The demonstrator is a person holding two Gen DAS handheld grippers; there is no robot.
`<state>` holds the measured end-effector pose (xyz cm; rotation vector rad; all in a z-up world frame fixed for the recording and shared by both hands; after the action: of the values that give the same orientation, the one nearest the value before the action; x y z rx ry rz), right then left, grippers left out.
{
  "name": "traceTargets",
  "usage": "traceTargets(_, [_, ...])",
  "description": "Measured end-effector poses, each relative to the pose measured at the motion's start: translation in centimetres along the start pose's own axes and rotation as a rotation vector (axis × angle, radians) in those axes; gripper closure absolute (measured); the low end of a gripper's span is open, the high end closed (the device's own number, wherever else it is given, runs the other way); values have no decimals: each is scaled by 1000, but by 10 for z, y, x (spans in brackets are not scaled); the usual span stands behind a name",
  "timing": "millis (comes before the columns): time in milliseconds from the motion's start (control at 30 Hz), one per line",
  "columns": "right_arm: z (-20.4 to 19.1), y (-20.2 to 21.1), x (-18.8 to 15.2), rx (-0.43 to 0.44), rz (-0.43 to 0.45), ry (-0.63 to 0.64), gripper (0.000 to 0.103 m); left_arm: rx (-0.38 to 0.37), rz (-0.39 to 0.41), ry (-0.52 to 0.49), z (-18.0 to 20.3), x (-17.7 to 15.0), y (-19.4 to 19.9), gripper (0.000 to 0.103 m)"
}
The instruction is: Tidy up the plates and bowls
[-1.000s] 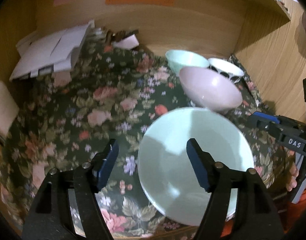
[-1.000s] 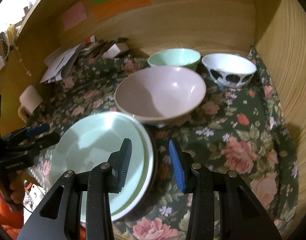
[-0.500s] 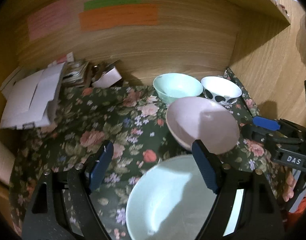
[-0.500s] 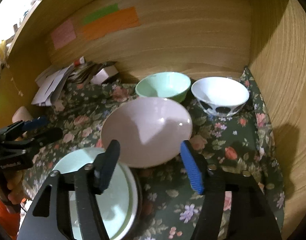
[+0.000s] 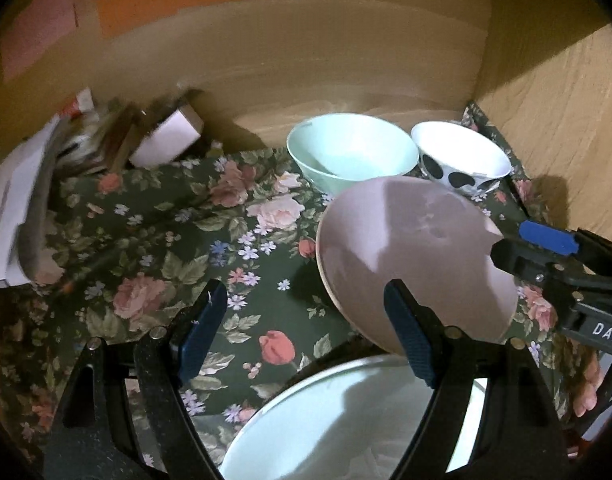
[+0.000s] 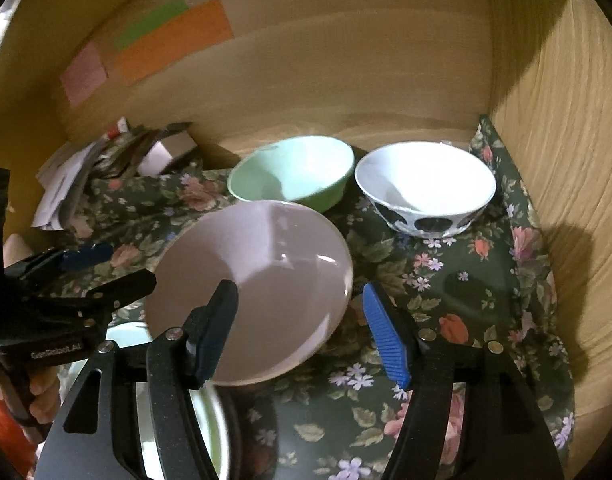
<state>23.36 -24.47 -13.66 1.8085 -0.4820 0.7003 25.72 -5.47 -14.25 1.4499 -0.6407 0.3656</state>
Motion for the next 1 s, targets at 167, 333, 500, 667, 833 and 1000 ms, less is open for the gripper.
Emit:
traceTargets(167, [6, -20, -3, -2, -31, -13, 42, -15, -35, 11, 1, 2, -15, 30])
traceTargets(333, [10, -29, -5, 1, -44, -28, 43, -50, -58, 2, 6, 5, -25, 38])
traceTargets(500, [13, -37, -4, 16, -65, -41, 63, -64, -84, -10, 12, 6, -34, 52])
traceTargets(667, [14, -42, -7, 24, -76, -43, 71, -68, -90, -27, 17, 6, -39, 64])
traceTargets(833, [13, -50, -10, 48, -106, -49, 79, -93, -110, -34, 19, 5, -44, 79])
traceTargets(1000, [13, -51, -9, 48, -109, -49, 81, -88, -104, -39, 21, 5, -44, 79])
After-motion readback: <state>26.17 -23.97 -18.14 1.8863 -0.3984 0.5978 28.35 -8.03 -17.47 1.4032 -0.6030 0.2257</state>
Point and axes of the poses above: each gripper's, at about its wrist camera, not at the fingertips, and y roughly against the way its jaws point, z to its right, x to its top, the point moved 1 cm from there along -y, roughly the way its jaws point
